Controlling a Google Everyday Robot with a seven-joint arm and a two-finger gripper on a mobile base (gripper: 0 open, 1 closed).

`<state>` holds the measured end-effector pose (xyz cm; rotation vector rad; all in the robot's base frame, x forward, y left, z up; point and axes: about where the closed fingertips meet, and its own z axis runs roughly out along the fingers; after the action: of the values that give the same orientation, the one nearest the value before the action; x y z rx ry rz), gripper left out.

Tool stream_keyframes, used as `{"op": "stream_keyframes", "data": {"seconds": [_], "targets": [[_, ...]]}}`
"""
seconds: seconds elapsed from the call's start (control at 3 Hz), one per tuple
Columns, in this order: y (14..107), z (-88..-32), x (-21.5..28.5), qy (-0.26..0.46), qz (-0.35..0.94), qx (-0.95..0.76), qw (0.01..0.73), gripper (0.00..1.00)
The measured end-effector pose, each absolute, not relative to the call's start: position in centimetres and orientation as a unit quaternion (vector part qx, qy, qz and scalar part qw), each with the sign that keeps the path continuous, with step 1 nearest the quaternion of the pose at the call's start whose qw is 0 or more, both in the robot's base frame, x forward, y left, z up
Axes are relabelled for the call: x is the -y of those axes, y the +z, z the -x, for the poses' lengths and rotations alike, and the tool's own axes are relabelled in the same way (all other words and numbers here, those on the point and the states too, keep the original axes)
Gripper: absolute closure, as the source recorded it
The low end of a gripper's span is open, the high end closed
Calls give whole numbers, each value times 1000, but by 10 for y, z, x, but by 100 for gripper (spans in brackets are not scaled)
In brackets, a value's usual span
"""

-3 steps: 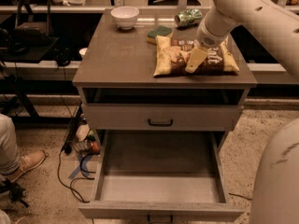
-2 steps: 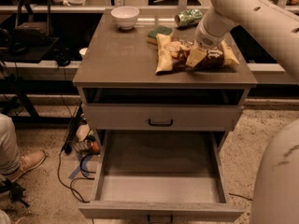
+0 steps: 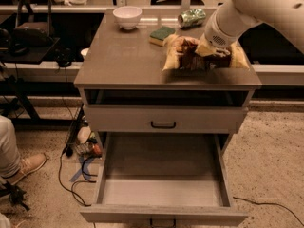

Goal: Place brown chip bag into middle drawer

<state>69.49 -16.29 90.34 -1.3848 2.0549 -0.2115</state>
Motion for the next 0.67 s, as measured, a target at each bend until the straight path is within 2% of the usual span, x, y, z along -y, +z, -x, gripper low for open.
{"op": "stream_keyframes", "data": {"seconds": [0.33,0.67], "targets": [[931,-637,177,-52,505,-782,361,100],[938,-570,210,19,493,-785,375,100]]}}
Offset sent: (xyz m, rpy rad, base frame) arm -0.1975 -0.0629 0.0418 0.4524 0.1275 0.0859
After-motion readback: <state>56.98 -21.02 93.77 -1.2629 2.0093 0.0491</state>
